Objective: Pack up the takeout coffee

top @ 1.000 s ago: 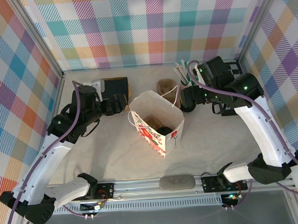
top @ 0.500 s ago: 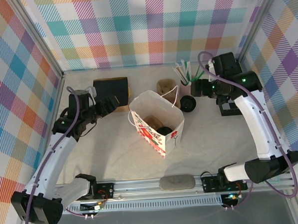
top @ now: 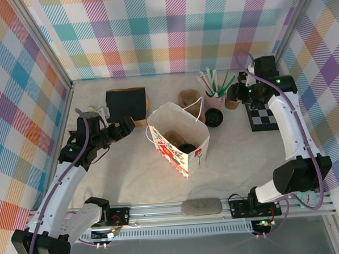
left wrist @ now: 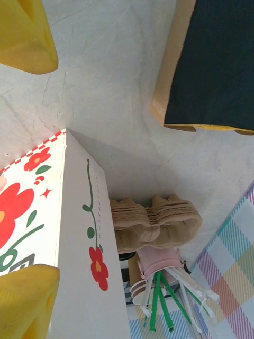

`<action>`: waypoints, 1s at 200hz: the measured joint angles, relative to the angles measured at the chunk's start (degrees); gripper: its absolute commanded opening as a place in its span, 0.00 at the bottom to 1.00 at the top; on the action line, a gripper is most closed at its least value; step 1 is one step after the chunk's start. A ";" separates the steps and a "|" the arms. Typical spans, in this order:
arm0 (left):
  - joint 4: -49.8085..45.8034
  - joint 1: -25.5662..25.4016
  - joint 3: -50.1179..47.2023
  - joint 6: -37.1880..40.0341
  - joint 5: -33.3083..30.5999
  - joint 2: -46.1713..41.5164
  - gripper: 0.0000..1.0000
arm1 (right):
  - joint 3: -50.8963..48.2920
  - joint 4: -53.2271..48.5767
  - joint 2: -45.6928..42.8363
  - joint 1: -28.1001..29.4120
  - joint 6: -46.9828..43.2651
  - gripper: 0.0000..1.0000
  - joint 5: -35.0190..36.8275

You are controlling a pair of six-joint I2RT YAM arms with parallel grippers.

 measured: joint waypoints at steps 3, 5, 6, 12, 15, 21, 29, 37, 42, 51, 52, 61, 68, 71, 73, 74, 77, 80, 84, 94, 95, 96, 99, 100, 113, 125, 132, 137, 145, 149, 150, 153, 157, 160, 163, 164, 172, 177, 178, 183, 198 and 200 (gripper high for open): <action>-0.04 0.00 -0.15 0.00 0.02 -0.17 0.92 | -0.02 0.24 0.17 -0.37 0.20 0.63 -0.22; -0.04 0.00 -0.26 0.00 0.02 -0.31 0.92 | -0.02 0.37 0.37 -0.66 0.26 0.63 -0.35; -0.04 0.00 -0.33 0.00 0.00 -0.37 0.92 | -0.02 0.42 0.42 -0.74 0.35 0.63 -0.44; -0.04 0.00 -0.57 0.00 0.00 -0.68 0.92 | -0.02 0.85 0.83 -1.40 0.61 0.63 -0.92; -0.07 0.00 -0.66 0.00 0.00 -0.79 0.92 | -0.02 1.07 1.03 -1.66 0.81 0.63 -1.16; -0.11 0.00 -0.87 0.00 0.00 -1.05 0.91 | -0.02 1.53 1.46 -2.10 0.96 0.63 -1.55; -0.17 0.00 -1.01 0.00 0.00 -1.38 0.91 | -0.02 2.12 1.97 -2.62 1.20 0.63 -1.81; -0.20 0.00 -1.16 0.00 0.00 -1.77 0.91 | 0.00 2.67 2.64 -3.02 1.57 0.63 -1.99; -0.20 0.00 -1.27 0.00 0.00 -1.99 0.91 | 0.09 2.93 3.02 -3.10 1.73 0.62 -2.03; -0.31 0.00 -1.46 -0.02 0.00 -2.60 0.91 | 0.79 2.89 4.13 -3.34 2.05 0.62 -2.03; -0.31 0.00 -1.51 -0.02 0.00 -2.69 0.91 | 0.94 2.91 4.35 -3.41 2.10 0.62 -2.05; -0.39 0.00 -1.73 -0.04 0.00 -3.34 0.91 | 2.38 2.89 5.77 -3.61 2.34 0.61 -2.14; -0.59 0.00 -1.86 -0.04 -0.02 -3.96 0.91 | 3.78 2.97 7.08 -3.76 2.47 0.60 -2.29; -0.66 0.00 -1.88 -0.07 0.00 -4.24 0.91 | 4.24 3.13 7.65 -3.76 2.47 0.59 -2.43; -0.70 0.00 -1.90 -0.09 -0.02 -4.44 0.91 | 4.61 3.19 7.98 -3.78 2.49 0.59 -2.51; -0.72 0.00 -1.90 -0.09 -0.02 -4.50 0.91 | 4.74 3.21 8.09 -3.78 2.51 0.59 -2.54; -0.79 0.00 -1.95 -0.17 0.00 -4.79 0.91 | 5.22 3.28 8.61 -3.80 2.56 0.58 -2.73; -0.81 0.00 -2.01 -0.17 -0.02 -5.11 0.91 | 5.73 3.32 9.11 -3.80 2.67 0.57 -2.91; -0.96 0.00 -2.05 -0.22 0.00 -5.57 0.91 | 6.25 3.39 9.64 -3.82 2.64 0.56 -3.19; -1.49 0.00 -2.16 -0.31 -0.02 -6.58 0.91 | 7.61 3.50 11.17 -3.85 2.91 0.55 -4.00; -1.53 0.00 -2.19 -0.31 -0.02 -6.64 0.91 | 7.67 3.52 11.23 -3.85 2.91 0.55 -4.11; -1.57 0.00 -2.21 -0.37 -0.02 -6.82 0.91 | 7.76 3.54 11.32 -3.85 2.91 0.55 -4.20; -1.75 0.00 -2.25 -0.42 -0.02 -7.10 0.91 | 8.15 3.58 11.87 -3.85 2.91 0.54 -4.52; -1.75 0.00 -2.27 -0.42 -0.02 -7.17 0.91 | 8.24 3.56 11.96 -3.85 2.89 0.54 -4.61; -2.16 0.00 -2.62 -0.61 0.00 -8.26 0.91 | 9.90 3.54 13.84 -3.85 2.95 0.53 -5.92; -2.64 0.00 -2.80 -0.70 0.00 -8.66 0.91 | 11.41 3.50 15.52 -3.85 3.02 0.53 -6.95; -3.04 0.00 -2.80 -0.81 0.00 -8.76 0.91 | 12.04 3.54 16.33 -3.85 3.08 0.53 -7.45; -3.23 0.00 -2.80 -0.83 0.00 -8.74 0.91 | 12.37 3.52 16.87 -3.82 3.10 0.52 -7.74; -3.37 0.00 -2.82 -0.87 0.00 -8.74 0.91 | 12.70 3.48 17.51 -3.67 3.10 0.52 -7.96; -3.39 0.00 -2.82 -0.87 0.00 -8.74 0.91 | 12.90 3.37 17.79 -3.50 3.10 0.52 -8.04; -3.41 0.00 -2.82 -0.87 0.00 -8.74 0.91 | 12.94 3.37 17.86 -3.48 3.10 0.52 -8.07; -3.43 0.00 -2.82 -0.87 0.00 -8.74 0.91 | 13.09 3.28 18.14 -3.30 3.10 0.52 -8.09; -3.43 0.00 -2.82 -0.87 0.00 -8.74 0.91 | 13.38 3.13 18.51 -3.15 3.10 0.52 -8.20; -3.43 0.00 -2.82 -0.90 0.00 -8.74 0.91 | 13.57 3.02 18.80 -3.02 3.10 0.52 -8.17; -3.43 0.00 -2.82 -0.90 0.00 -8.74 0.91 | 13.79 2.93 19.04 -2.97 3.10 0.52 -8.15; -3.43 0.00 -2.82 -0.92 0.00 -8.74 0.91 | 13.90 2.89 19.21 -2.93 3.10 0.52 -8.15; -3.45 0.00 -2.82 -1.03 0.00 -8.74 0.91 | 14.58 2.67 19.96 -2.56 3.10 0.51 -8.07; -3.45 0.00 -2.82 -1.03 0.00 -8.74 0.91 | 15.02 2.64 20.41 -2.27 3.10 0.51 -7.93; -3.45 0.00 -2.82 -1.03 0.00 -8.74 0.91 | 15.06 2.62 20.48 -2.23 3.10 0.50 -7.91; -3.45 0.00 -2.82 -1.03 0.00 -8.74 0.91 | 15.47 2.67 20.92 -1.88 3.10 0.50 -7.76; -3.52 0.00 -2.82 -1.03 -0.02 -8.74 0.90 | 16.37 2.71 21.99 -0.96 3.39 0.48 -7.45; -3.52 0.00 -2.82 -1.03 -0.02 -8.74 0.90 | 16.48 2.64 22.12 -0.87 3.41 0.47 -7.34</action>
